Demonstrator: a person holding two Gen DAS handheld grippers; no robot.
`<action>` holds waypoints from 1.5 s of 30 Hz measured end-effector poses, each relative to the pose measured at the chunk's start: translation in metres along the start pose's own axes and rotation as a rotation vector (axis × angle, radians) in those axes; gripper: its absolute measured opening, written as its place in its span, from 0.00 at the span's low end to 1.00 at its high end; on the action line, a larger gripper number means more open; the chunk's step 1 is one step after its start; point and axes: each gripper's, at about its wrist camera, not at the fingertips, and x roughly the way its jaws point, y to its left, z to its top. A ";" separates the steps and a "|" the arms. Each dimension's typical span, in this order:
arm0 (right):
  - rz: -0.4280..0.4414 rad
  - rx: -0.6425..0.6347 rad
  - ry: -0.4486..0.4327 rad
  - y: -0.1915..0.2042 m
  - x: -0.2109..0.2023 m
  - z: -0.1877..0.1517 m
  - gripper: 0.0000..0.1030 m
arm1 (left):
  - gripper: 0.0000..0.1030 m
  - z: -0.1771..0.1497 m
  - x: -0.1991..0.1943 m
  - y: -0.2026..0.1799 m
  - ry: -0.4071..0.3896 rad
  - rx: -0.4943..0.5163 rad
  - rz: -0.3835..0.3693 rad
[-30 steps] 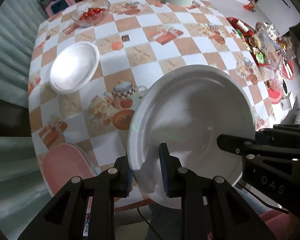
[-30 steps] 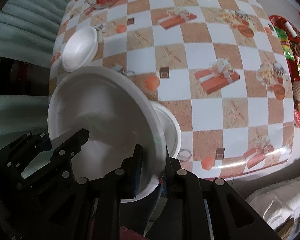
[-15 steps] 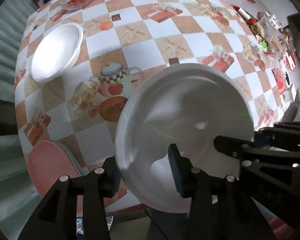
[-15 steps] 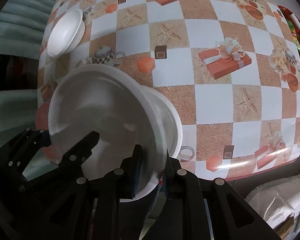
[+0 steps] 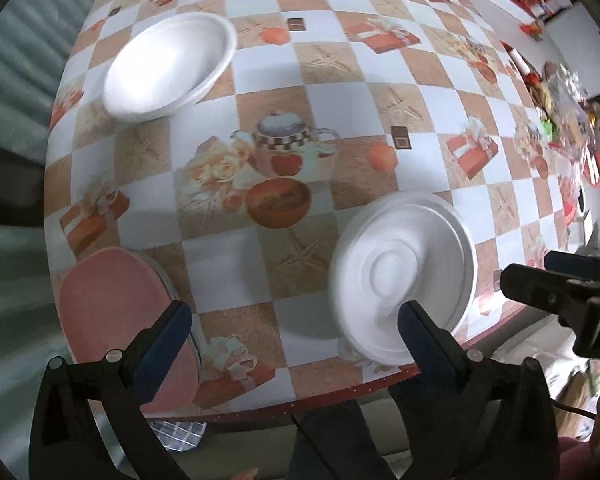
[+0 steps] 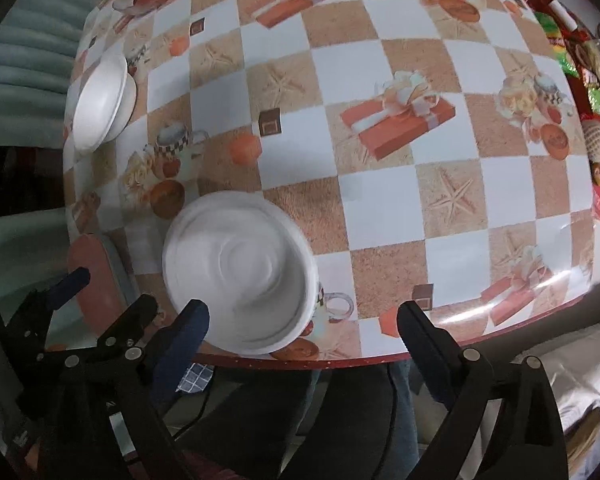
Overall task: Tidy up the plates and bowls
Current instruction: 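Move both grippers to the remaining white paper bowl and plate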
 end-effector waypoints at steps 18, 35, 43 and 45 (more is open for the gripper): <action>-0.037 -0.179 0.003 0.068 -0.009 0.036 0.93 | 1.00 0.002 -0.020 0.056 0.009 -0.200 -0.063; -0.026 -0.308 -0.060 0.134 -0.032 0.101 0.93 | 1.00 0.052 -0.051 0.110 -0.099 -0.347 0.032; -0.041 -0.347 -0.066 0.159 -0.029 0.128 0.93 | 1.00 0.071 -0.048 0.131 -0.098 -0.397 0.061; -0.046 -0.356 -0.064 0.163 -0.027 0.133 0.93 | 1.00 0.075 -0.047 0.136 -0.093 -0.408 0.066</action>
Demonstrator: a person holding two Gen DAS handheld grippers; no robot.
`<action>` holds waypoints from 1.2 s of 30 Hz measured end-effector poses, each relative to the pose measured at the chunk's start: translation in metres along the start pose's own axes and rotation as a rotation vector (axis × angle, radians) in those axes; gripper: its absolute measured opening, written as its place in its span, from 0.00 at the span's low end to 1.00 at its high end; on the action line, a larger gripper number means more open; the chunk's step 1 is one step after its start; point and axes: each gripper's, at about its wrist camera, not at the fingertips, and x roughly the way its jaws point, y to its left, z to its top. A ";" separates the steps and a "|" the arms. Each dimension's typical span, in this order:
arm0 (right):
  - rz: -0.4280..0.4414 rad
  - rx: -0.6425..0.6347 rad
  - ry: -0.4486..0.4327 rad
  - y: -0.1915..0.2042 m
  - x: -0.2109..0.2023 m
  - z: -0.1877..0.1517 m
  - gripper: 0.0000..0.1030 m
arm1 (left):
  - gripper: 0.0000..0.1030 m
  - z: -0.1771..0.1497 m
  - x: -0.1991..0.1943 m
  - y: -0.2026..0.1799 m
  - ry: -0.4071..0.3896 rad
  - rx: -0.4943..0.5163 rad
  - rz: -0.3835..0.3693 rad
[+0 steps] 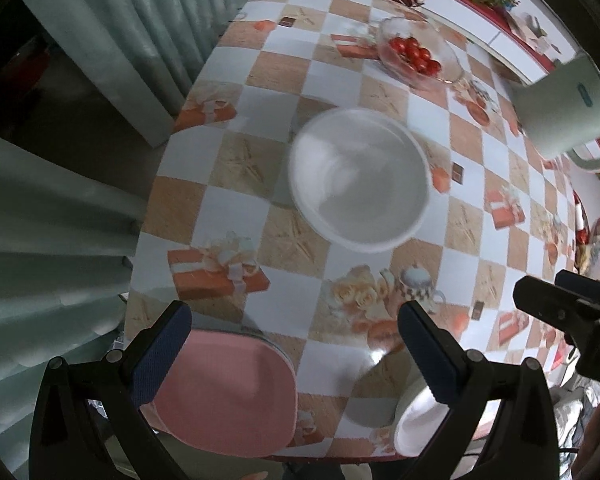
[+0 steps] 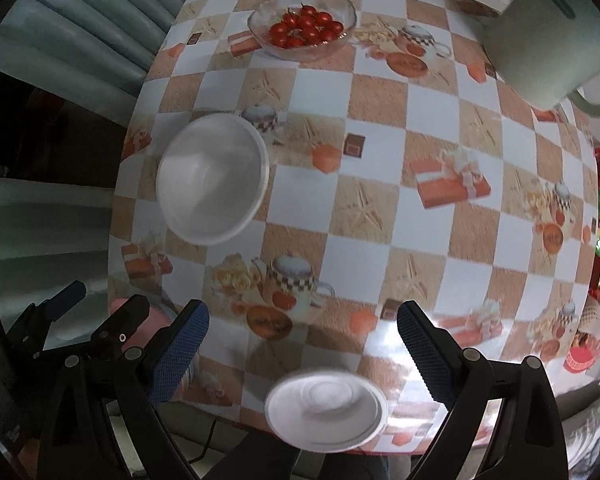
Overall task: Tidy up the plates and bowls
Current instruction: 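Move both grippers to the remaining white paper bowl and plate, then grasp and lift a white bowl with the right gripper while the left gripper grasps a white plate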
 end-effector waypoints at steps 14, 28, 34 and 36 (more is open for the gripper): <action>-0.005 0.012 0.032 0.008 0.036 0.043 0.93 | 1.00 0.048 0.026 0.016 0.009 -0.056 0.039; 0.013 0.027 0.060 0.008 0.074 0.071 0.93 | 1.00 0.074 0.064 0.016 0.019 -0.068 0.079; 0.034 0.039 0.062 0.004 0.087 0.081 0.93 | 1.00 0.082 0.075 0.019 0.022 -0.056 0.076; 0.040 0.030 0.060 0.007 0.090 0.083 0.93 | 1.00 0.084 0.078 0.019 0.025 -0.048 0.079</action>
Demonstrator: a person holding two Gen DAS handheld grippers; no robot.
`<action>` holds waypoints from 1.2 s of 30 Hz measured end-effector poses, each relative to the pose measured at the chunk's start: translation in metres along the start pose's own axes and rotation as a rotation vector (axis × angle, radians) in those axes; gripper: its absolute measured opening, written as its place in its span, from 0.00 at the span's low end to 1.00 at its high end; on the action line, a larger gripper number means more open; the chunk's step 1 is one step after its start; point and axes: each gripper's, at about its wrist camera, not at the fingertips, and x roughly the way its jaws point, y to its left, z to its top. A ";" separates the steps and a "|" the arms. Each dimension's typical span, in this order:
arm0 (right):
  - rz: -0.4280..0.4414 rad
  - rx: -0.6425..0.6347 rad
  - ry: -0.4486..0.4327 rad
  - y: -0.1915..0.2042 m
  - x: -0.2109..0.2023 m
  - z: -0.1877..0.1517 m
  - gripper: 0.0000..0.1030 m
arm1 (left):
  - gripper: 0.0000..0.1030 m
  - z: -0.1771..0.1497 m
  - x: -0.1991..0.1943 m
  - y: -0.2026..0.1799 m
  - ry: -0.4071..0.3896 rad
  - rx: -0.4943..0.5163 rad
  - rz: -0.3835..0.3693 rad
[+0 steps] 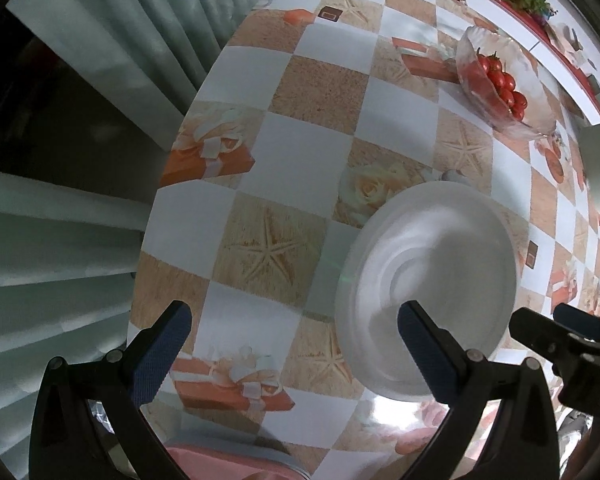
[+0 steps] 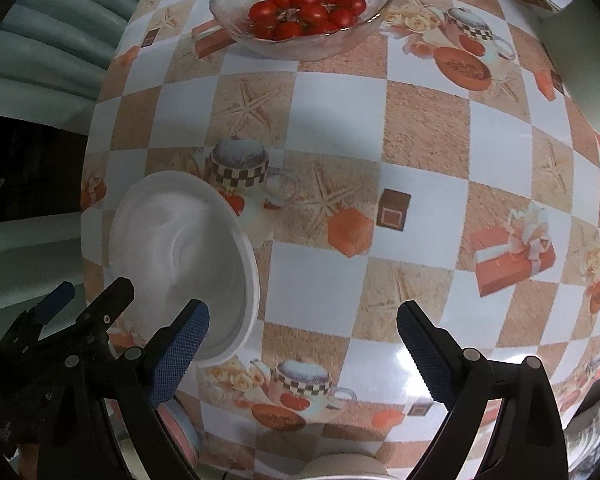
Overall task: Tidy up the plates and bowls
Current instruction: 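Grasp and lift a white bowl with the right gripper while the left gripper grasps a white plate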
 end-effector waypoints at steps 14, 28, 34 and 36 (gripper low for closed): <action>0.037 -0.013 0.012 0.012 0.026 0.007 0.61 | 0.89 0.005 0.027 0.001 0.035 0.054 -0.043; 0.089 -0.021 0.028 0.006 0.032 -0.005 0.24 | 0.29 -0.006 0.041 -0.036 0.082 0.147 -0.111; 0.048 -0.048 0.040 -0.010 0.027 -0.017 0.23 | 0.22 -0.027 0.037 -0.067 0.070 0.226 -0.113; 0.047 -0.038 0.051 -0.019 0.027 -0.024 0.23 | 0.22 -0.037 0.038 -0.080 0.077 0.253 -0.128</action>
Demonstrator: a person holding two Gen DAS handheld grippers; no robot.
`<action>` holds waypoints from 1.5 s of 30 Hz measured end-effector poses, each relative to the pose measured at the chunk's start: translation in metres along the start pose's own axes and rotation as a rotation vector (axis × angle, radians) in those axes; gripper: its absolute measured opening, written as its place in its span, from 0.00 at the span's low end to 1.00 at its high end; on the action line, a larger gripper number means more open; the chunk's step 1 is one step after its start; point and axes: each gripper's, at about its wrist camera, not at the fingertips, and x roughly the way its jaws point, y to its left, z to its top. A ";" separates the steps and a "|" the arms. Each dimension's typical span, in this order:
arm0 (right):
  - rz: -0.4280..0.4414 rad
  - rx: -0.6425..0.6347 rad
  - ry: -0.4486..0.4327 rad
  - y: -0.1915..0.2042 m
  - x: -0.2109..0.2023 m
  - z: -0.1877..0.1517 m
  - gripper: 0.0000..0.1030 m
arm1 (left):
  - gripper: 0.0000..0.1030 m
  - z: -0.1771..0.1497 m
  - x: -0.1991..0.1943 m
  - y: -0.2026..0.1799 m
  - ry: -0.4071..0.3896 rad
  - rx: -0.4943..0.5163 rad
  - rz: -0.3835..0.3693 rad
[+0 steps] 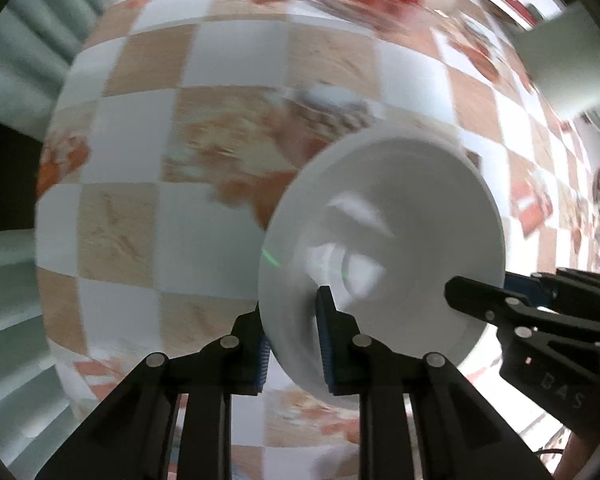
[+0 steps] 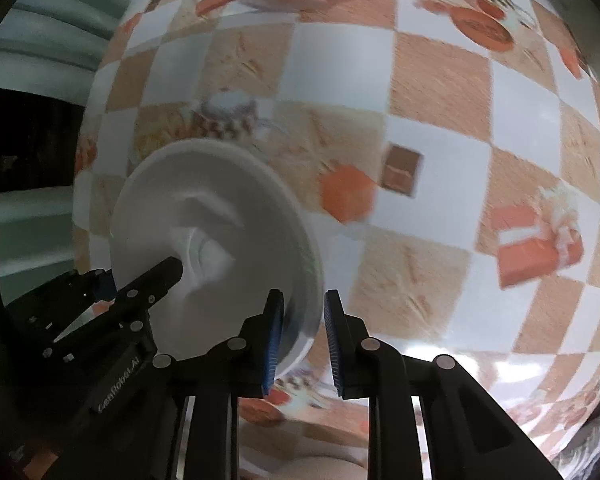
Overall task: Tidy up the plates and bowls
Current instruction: 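Grasp and lift a white bowl with the right gripper while the left gripper grasps a white plate, then carry the white bowl and white plate toward the stacked white pieces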
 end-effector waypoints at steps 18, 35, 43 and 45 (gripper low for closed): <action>0.007 0.194 0.024 -0.087 0.002 -0.078 0.23 | 0.22 -0.070 0.006 -0.139 0.034 0.203 -0.003; 0.050 0.254 0.009 -0.143 -0.014 -0.099 0.23 | 0.50 -0.075 0.003 -0.167 0.011 0.189 0.031; 0.064 0.253 -0.005 -0.156 -0.027 -0.092 0.15 | 0.18 -0.070 0.006 -0.186 0.014 0.229 -0.012; 0.060 0.259 -0.012 -0.147 -0.030 -0.095 0.15 | 0.18 -0.072 0.003 -0.191 0.005 0.216 -0.015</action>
